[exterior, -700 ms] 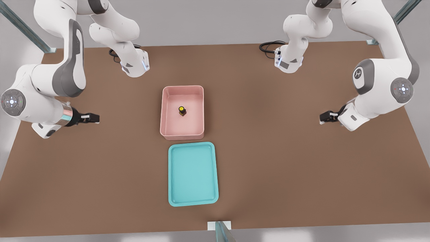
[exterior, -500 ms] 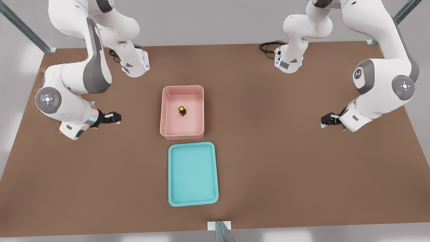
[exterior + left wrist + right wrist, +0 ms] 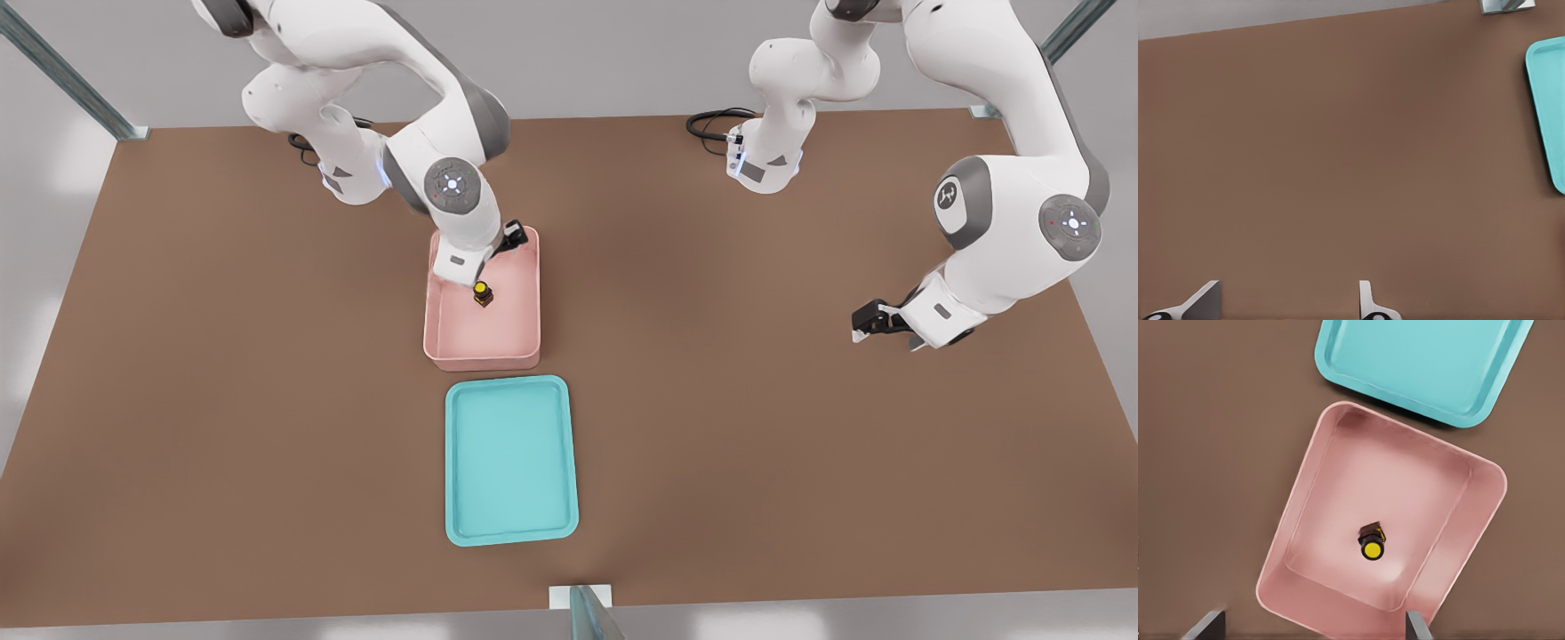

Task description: The left arm remains still, and the right arm places the button from the box into the tray

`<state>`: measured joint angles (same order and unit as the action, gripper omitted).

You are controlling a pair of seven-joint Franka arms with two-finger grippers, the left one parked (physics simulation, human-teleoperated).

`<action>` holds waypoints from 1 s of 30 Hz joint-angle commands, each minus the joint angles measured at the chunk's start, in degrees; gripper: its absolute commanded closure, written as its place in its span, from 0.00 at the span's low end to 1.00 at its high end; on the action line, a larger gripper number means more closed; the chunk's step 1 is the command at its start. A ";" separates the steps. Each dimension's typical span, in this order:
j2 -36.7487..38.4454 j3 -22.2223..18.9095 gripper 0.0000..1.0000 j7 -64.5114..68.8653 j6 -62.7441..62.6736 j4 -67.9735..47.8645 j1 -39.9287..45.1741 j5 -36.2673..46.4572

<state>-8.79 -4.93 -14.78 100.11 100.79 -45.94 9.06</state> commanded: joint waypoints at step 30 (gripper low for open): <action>-1.93 0.62 0.00 -23.19 36.12 30.51 0.15 2.63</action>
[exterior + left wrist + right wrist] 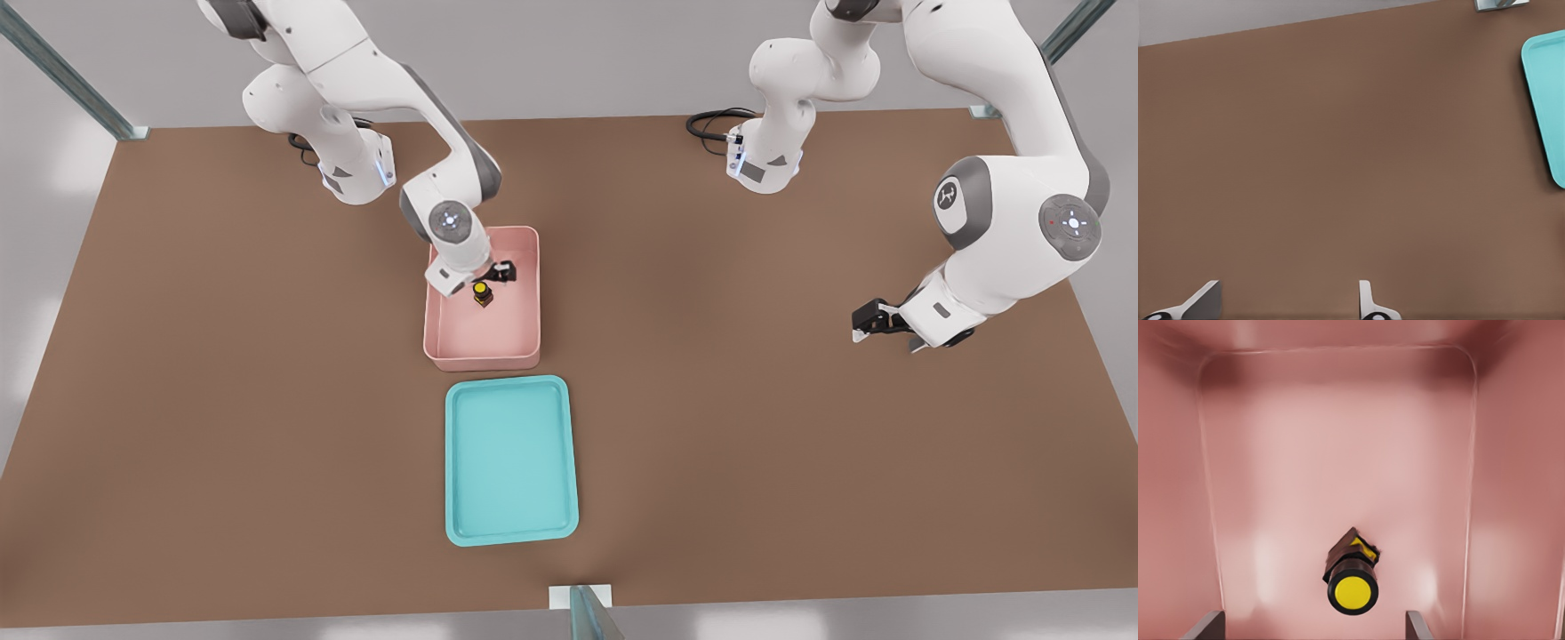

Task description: The left arm remains still, and the right arm places the button from the box into the tray

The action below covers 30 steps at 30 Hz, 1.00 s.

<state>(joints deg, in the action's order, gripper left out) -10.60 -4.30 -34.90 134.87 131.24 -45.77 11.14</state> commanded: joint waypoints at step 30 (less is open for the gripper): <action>-4.69 0.52 0.28 0.80 4.96 1.12 0.77 2.04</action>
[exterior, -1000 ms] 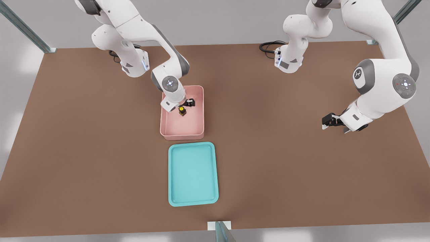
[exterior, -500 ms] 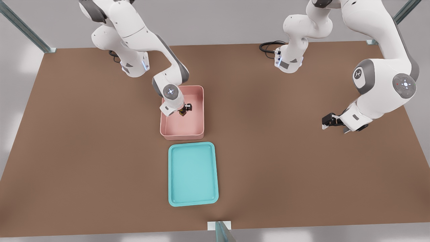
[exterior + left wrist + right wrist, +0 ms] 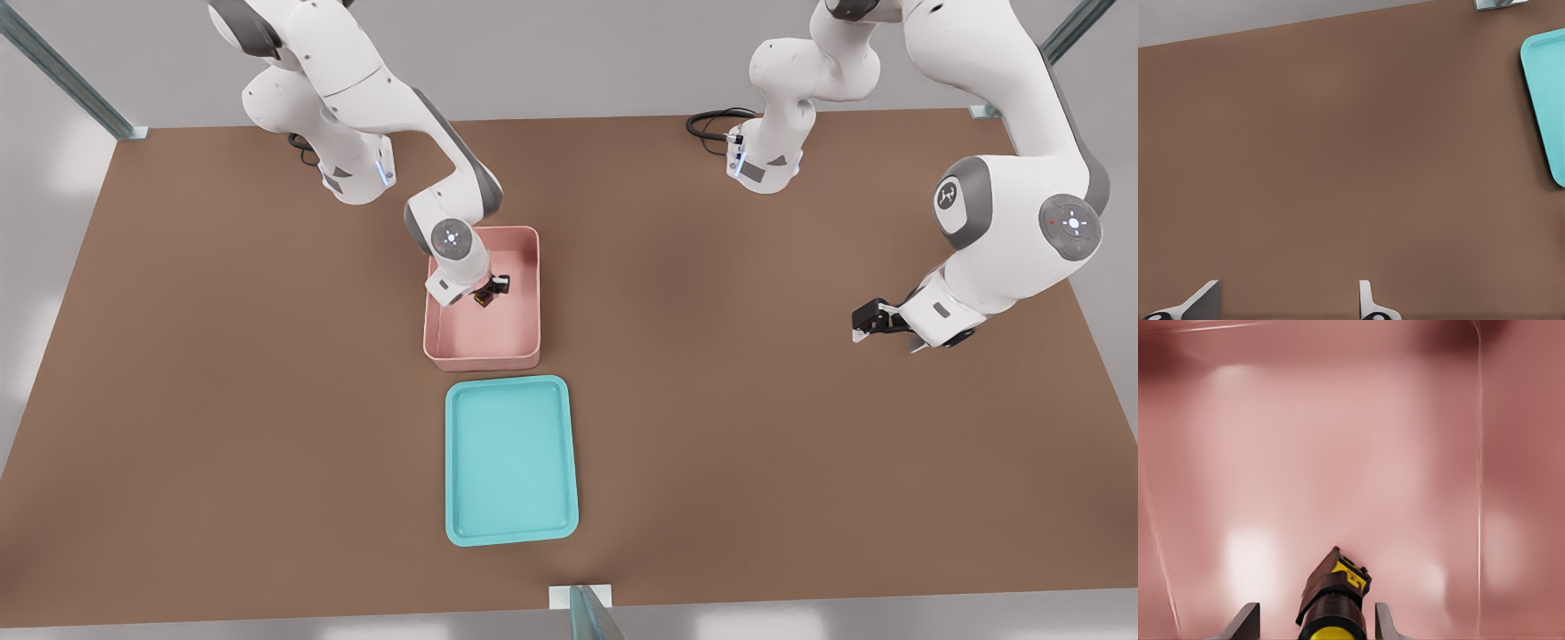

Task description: The left arm remains still, and the right arm places the button from the box into the tray

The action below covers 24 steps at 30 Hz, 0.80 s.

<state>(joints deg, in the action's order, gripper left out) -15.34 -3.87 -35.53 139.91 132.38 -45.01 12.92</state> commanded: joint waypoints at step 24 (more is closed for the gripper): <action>5.76 0.00 0.50 3.53 -9.22 -2.12 0.36 1.49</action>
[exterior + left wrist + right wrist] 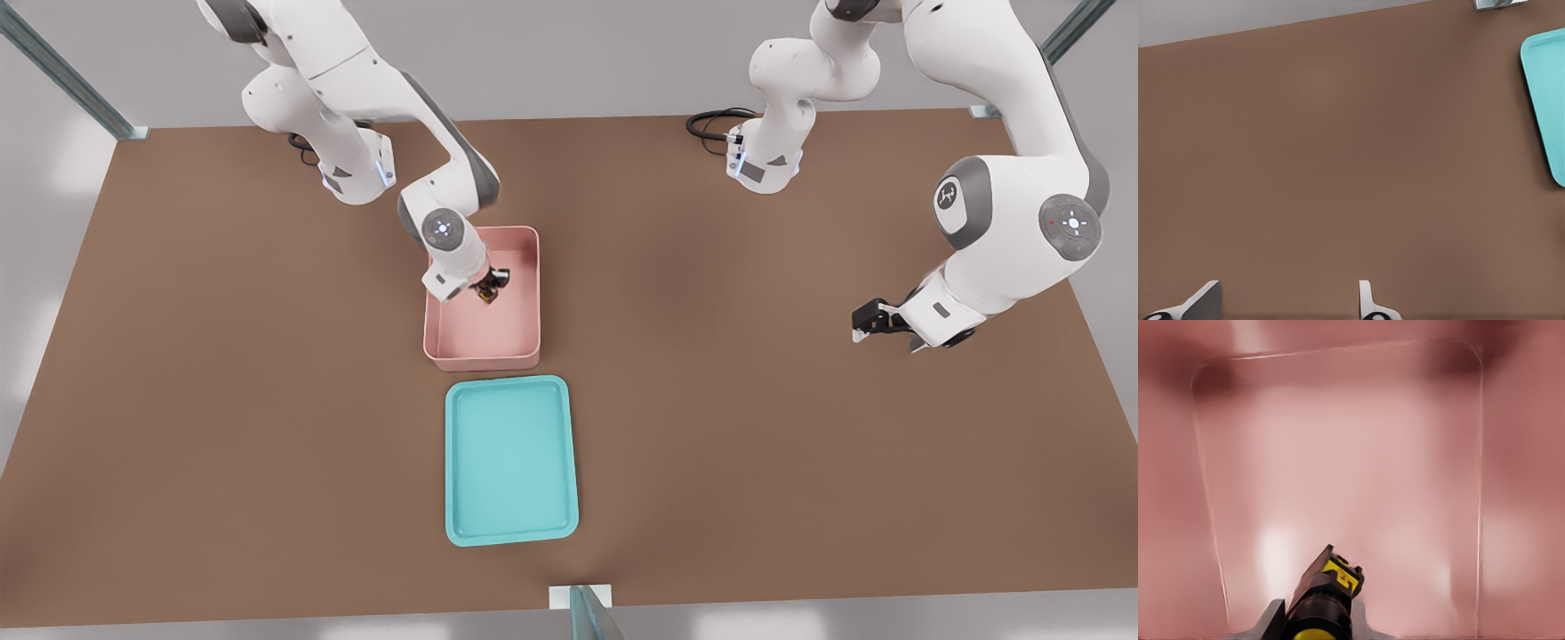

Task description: The left arm remains still, and the right arm places the button from the box into the tray

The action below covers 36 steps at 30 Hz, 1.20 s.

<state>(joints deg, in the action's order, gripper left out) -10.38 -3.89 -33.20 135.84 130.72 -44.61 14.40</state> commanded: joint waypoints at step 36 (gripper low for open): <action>-26.27 -1.38 0.55 12.46 -23.69 -52.41 9.37 -1.04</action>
<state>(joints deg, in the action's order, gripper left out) -36.11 -5.28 -27.25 112.80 79.23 -35.47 13.64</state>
